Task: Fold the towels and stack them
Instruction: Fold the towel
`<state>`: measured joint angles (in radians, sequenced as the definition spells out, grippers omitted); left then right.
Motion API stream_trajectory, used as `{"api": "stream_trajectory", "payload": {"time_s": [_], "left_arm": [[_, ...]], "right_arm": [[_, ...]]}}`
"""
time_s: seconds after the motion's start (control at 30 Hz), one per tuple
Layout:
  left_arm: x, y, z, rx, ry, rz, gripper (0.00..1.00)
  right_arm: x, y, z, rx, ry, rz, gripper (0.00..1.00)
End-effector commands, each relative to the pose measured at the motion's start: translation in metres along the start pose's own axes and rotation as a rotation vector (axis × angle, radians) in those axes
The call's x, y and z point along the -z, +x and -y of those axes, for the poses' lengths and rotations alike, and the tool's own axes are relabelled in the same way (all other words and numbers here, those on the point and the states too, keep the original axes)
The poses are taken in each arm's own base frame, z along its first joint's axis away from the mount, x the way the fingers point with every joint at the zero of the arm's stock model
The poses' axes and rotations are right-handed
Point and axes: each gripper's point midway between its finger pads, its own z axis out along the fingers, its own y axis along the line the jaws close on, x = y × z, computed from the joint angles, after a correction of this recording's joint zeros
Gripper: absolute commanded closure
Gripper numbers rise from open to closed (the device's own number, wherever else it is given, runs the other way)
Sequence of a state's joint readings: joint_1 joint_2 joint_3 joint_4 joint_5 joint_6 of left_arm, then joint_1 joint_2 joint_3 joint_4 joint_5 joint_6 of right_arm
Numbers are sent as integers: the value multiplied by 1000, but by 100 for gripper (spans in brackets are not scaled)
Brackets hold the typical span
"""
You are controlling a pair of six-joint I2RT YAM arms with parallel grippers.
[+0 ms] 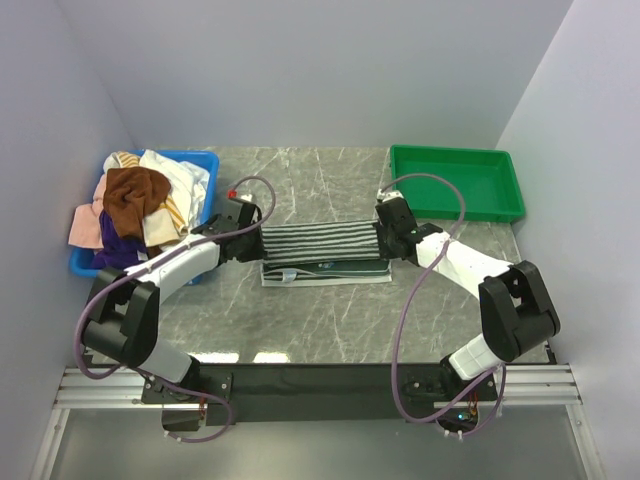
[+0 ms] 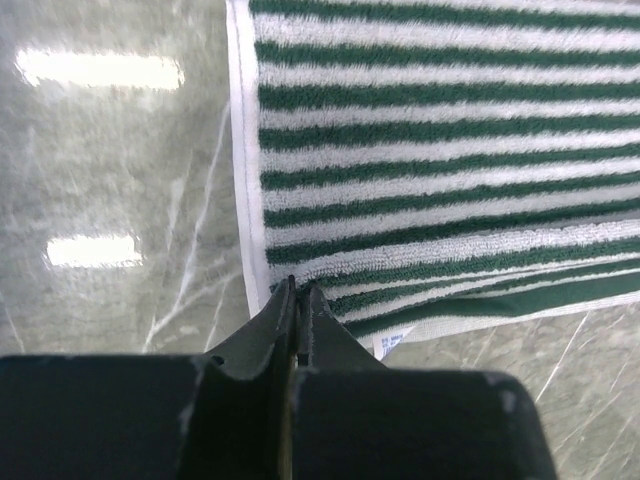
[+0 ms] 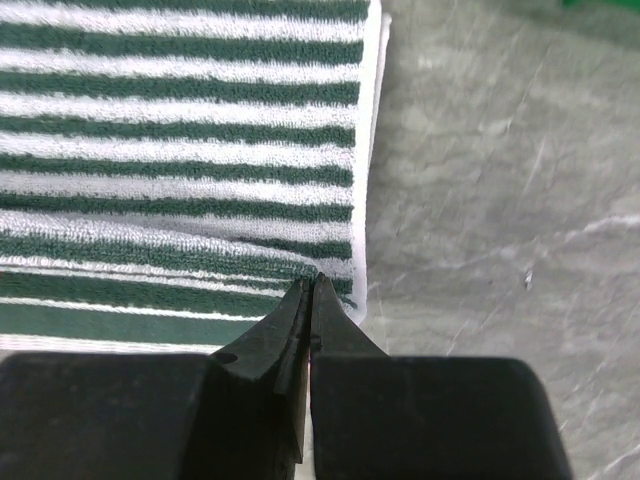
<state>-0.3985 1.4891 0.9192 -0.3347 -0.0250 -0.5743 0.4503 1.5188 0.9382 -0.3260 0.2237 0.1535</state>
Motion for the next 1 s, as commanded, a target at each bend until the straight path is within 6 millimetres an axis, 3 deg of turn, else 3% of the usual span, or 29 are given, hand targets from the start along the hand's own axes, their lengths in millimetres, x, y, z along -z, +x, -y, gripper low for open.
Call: {"api": "stream_trajectory", "payload": {"time_s": [0.0, 0.27, 0.47, 0.53, 0.57, 0.63, 0.67, 0.73, 0.8, 0.87, 0.97], "left_arm": [[7, 9, -24, 3, -102, 5, 99], [-2, 33, -40, 21, -154, -36, 99], [-5, 37, -44, 53, -171, -34, 94], [-3, 36, -44, 58, -172, -31, 85], [0, 34, -42, 59, -166, -21, 70], [6, 33, -41, 59, -165, -12, 54], [13, 30, -37, 51, -155, 7, 40], [22, 27, -31, 53, -142, 28, 28], [40, 18, -19, 41, -120, 85, 11], [59, 8, -2, 32, -85, 142, 2], [76, -9, 23, 40, -21, 196, 2]], "right_arm": [[8, 11, 30, -29, 137, -13, 100], [5, 31, 23, -78, 115, -70, 100], [3, 43, 15, -91, 77, -123, 95], [5, 47, 14, -99, 71, -131, 91], [8, 50, 14, -101, 66, -135, 83], [13, 51, 12, -110, 48, -131, 74], [21, 49, 13, -111, 36, -116, 71], [31, 44, 6, -110, -7, -90, 66], [47, 32, 2, -129, -53, -26, 55], [62, 15, -7, -157, -122, 51, 46], [74, -14, -19, -212, -205, 160, 45]]}}
